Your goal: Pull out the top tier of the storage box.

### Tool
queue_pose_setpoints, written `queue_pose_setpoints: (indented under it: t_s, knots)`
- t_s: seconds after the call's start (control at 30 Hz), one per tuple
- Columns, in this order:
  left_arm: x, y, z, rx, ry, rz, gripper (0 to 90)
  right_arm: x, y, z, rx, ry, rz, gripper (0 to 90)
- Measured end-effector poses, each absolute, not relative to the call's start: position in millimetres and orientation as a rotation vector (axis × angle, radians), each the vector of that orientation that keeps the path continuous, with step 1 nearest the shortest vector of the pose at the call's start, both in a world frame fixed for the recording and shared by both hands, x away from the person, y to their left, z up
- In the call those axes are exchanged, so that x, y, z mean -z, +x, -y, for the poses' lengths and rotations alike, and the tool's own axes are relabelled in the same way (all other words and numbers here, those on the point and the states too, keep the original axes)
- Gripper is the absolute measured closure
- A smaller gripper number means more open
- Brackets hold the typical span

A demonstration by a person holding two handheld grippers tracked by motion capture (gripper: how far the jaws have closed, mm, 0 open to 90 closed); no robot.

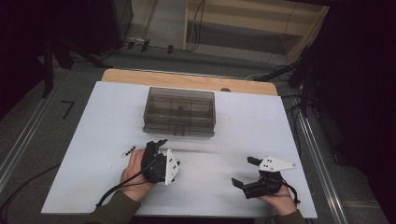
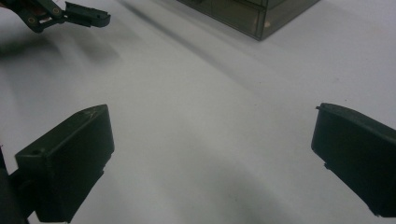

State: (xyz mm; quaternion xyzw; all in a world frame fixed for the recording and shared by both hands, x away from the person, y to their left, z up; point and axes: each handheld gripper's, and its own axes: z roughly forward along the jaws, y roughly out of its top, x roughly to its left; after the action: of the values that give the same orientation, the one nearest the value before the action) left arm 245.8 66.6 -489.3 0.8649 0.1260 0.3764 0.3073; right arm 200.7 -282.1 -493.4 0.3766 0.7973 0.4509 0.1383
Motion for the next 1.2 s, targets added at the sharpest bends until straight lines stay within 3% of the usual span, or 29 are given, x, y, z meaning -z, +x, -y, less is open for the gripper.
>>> queue_pose_setpoints:
  t_s: [1.2]
  knots:
    - [477.9,261.4,-81.4,-0.419,2.155,-0.542,10.0,492.4,200.9,282.3,-1.313,1.089,-2.301,0.0]
